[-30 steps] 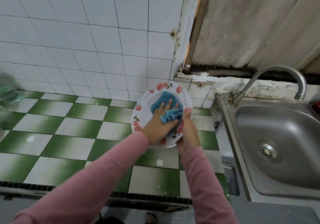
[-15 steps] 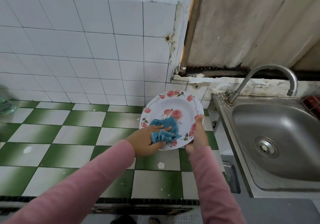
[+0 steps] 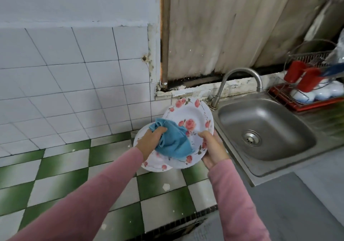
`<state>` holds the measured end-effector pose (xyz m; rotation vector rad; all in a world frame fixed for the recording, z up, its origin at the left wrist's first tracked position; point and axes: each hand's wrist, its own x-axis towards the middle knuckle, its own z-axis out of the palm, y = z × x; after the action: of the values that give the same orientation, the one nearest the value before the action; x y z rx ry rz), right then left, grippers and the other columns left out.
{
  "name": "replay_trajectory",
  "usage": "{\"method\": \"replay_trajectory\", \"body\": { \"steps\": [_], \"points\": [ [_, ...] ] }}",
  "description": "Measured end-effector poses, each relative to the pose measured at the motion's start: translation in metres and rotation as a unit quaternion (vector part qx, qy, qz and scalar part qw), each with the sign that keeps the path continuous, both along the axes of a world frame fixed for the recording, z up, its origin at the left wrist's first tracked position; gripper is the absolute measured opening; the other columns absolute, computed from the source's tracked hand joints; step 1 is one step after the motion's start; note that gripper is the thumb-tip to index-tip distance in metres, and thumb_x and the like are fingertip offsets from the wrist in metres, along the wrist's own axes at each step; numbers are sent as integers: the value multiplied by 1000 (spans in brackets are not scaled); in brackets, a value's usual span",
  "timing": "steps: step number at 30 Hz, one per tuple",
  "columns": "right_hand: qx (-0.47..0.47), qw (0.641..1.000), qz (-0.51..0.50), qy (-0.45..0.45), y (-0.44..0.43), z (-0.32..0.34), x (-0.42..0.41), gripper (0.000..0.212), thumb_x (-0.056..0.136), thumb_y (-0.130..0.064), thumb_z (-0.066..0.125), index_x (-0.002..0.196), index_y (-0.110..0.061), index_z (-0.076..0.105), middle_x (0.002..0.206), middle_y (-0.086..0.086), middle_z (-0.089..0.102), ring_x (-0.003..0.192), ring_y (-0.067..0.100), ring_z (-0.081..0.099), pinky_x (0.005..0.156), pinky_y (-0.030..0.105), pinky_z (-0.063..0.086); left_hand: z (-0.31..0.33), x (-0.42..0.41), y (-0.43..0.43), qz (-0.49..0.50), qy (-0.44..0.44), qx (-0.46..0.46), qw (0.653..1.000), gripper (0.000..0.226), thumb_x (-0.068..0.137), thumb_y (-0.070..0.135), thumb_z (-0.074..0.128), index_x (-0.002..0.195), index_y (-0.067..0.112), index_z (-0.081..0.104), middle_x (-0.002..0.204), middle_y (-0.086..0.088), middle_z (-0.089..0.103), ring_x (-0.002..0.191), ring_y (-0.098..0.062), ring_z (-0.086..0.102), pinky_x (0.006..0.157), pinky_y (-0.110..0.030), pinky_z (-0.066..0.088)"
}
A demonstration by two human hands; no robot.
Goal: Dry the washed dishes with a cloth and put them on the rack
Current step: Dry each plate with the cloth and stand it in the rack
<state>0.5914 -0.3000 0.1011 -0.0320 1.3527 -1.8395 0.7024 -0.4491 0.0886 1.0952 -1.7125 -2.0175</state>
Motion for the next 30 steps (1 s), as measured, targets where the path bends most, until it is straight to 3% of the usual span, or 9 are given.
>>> {"method": "replay_trajectory", "body": {
  "steps": [4,6,9,11,18,20,24,27,30],
  "points": [
    [65,990,-61,110,37,26,-4,24,97,-7,54,108,-26,63,93,9,76,84,25,74,67,37,59,9,-20,16,-31,71,140,987,28,98,31,52,119,14,60,110,-12,70,99,-28,64,90,-43,52],
    [78,981,-96,147,63,34,-1,27,98,-6,53,106,-29,65,88,3,76,82,22,74,65,35,59,14,-33,32,-69,89,161,981,30,98,31,50,119,13,61,107,-14,70,95,-30,65,89,-46,52],
    [83,967,-166,173,107,42,4,28,98,-5,52,100,-30,66,83,-1,76,75,16,73,60,30,57,28,-57,67,-127,88,181,971,25,98,30,48,108,14,64,94,-12,72,83,-26,66,73,-34,53],
    [90,953,-219,189,136,49,5,31,97,-4,51,102,-30,67,85,-1,77,74,14,72,60,28,57,35,-76,93,-174,91,188,962,27,98,30,48,112,13,64,99,-14,72,88,-28,66,79,-37,52],
    [133,898,-349,234,224,72,-4,29,99,-10,50,106,-33,67,110,6,73,104,26,68,92,49,56,60,-141,195,-323,82,178,926,43,98,45,45,124,15,62,113,-14,72,109,-32,65,91,-45,53],
    [146,881,-370,257,251,76,-14,26,100,-12,50,108,-30,67,109,5,73,105,25,67,94,49,55,66,-161,223,-351,82,185,914,47,98,50,43,129,17,59,117,-14,70,112,-33,64,94,-49,52],
    [146,850,-412,293,307,86,-42,28,101,-6,46,97,-27,63,91,-7,69,86,9,65,71,20,57,75,-197,278,-361,85,254,893,52,98,53,40,128,16,62,119,-15,69,111,-34,63,88,-47,51],
    [157,833,-424,319,347,97,-76,28,101,-3,46,96,-25,63,87,-11,66,81,4,63,64,13,53,81,-234,316,-363,93,272,886,52,97,56,40,122,17,65,117,-13,71,104,-32,66,83,-45,52],
    [169,820,-423,346,386,108,-120,28,100,-2,46,111,-20,64,92,-10,67,85,6,64,68,10,52,92,-279,353,-349,111,282,887,50,96,56,43,116,18,66,114,-14,72,93,-30,69,75,-41,53]
  ]
}}
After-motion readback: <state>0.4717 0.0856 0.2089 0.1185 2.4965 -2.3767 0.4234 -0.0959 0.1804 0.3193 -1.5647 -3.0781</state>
